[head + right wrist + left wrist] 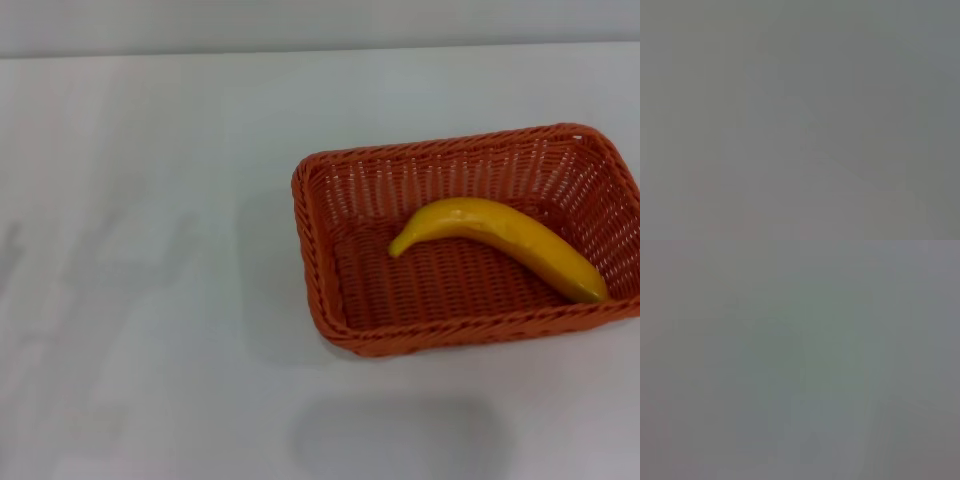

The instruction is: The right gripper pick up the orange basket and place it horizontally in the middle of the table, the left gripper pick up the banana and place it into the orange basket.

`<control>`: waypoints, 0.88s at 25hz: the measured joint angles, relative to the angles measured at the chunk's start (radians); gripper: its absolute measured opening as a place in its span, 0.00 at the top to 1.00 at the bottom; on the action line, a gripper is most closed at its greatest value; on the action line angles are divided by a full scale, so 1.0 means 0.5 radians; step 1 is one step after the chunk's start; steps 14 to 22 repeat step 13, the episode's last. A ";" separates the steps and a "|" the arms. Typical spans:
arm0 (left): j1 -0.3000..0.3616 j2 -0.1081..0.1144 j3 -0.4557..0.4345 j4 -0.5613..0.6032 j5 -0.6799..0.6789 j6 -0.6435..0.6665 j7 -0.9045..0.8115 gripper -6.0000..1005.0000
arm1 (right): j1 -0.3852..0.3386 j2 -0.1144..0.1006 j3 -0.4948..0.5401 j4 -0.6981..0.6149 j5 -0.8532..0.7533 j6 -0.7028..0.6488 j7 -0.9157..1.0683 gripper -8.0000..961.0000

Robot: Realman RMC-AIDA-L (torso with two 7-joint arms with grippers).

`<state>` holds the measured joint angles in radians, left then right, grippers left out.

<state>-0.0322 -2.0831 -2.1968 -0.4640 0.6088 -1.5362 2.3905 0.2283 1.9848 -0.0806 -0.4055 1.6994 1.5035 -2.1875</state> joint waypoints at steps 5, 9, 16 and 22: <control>-0.045 -0.001 0.000 0.046 -0.024 -0.043 0.001 0.20 | -0.018 -0.027 0.001 0.000 0.000 0.010 0.077 0.14; -0.061 0.000 0.002 0.056 -0.042 -0.061 0.002 0.20 | -0.048 -0.043 0.002 0.002 0.004 0.009 0.115 0.14; -0.059 0.000 0.002 0.060 -0.042 -0.066 0.002 0.20 | -0.063 -0.043 0.006 0.002 0.008 0.009 0.115 0.14; -0.059 0.000 0.002 0.060 -0.042 -0.066 0.002 0.20 | -0.063 -0.043 0.006 0.002 0.008 0.009 0.115 0.14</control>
